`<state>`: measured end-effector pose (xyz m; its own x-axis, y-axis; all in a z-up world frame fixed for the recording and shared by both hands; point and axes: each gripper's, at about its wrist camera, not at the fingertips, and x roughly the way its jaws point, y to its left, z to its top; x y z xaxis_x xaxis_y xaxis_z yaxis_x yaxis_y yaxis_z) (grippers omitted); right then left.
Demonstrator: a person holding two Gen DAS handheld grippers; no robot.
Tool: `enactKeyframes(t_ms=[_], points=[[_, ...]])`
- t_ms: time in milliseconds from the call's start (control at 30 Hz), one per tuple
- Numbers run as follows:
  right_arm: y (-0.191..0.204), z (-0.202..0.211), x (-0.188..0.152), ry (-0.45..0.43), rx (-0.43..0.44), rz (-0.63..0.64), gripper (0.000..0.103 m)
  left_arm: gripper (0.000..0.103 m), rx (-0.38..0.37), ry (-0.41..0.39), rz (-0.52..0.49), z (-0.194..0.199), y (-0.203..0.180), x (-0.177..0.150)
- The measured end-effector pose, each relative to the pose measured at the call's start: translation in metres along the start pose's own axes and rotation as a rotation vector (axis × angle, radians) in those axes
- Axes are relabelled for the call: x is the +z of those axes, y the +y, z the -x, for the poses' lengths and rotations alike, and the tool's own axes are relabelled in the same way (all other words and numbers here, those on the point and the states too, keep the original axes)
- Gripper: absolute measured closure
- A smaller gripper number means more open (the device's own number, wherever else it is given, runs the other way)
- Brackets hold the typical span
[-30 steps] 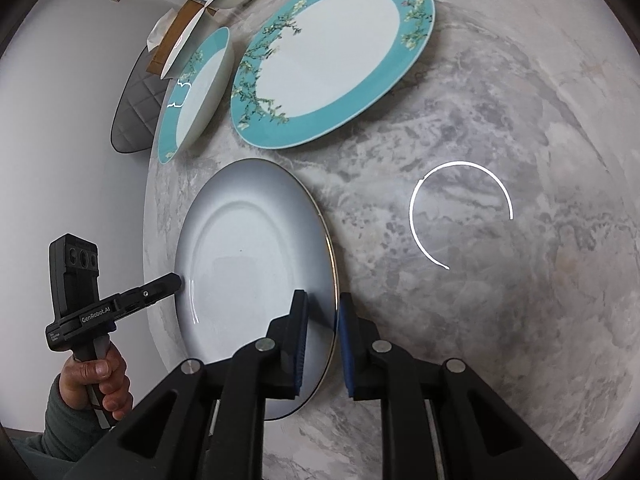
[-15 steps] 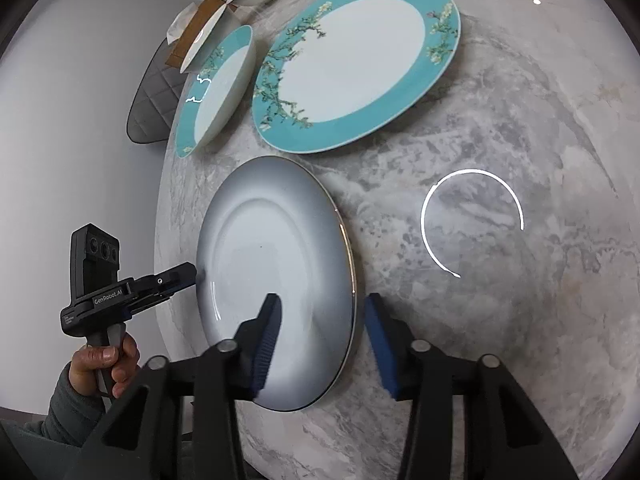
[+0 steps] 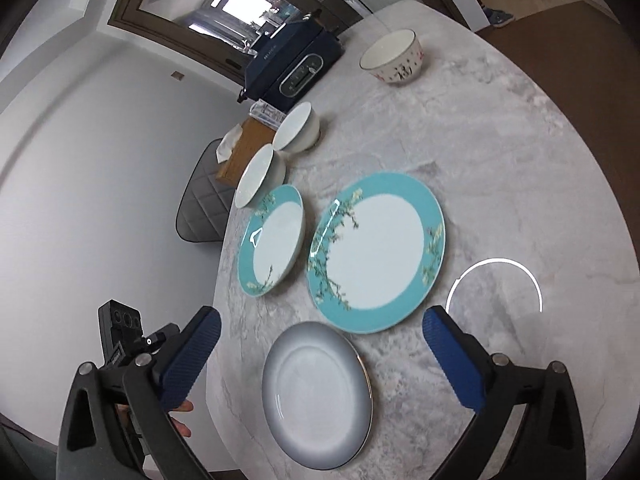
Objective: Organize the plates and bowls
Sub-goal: 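Lower the grey-rimmed plate onto the table and open both grippers, then move both grippers to the rim of the small teal-rimmed plate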
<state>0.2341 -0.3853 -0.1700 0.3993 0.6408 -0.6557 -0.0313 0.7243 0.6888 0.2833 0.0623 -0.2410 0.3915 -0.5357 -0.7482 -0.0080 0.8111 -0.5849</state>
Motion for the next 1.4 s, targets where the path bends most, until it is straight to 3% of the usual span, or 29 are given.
enactKeyframes(t_ms=[333,567,633,900,1033,1400], points=[[-0.014,-0.019,0.050,0.043,-0.103,0.123,0.000,0.000,0.052,0.046,-0.050,-0.063,-0.045,0.025],[-0.046,-0.054,0.070,0.187,-0.107,0.118,0.000,0.000,0.055,0.192,-0.027,-0.120,-0.055,0.035],[-0.053,-0.061,0.072,0.207,-0.093,0.118,0.001,0.001,0.069,0.196,-0.055,-0.131,-0.059,0.037],[-0.075,-0.076,0.083,0.244,-0.071,0.117,0.030,0.001,0.110,0.217,-0.082,-0.162,-0.064,0.051],[-0.085,-0.078,0.086,0.256,-0.059,0.111,0.035,0.001,0.126,0.229,-0.071,-0.173,-0.059,0.050],[-0.096,-0.083,0.085,0.283,-0.039,0.104,0.036,0.032,0.111,0.259,-0.026,-0.197,-0.048,0.050]])
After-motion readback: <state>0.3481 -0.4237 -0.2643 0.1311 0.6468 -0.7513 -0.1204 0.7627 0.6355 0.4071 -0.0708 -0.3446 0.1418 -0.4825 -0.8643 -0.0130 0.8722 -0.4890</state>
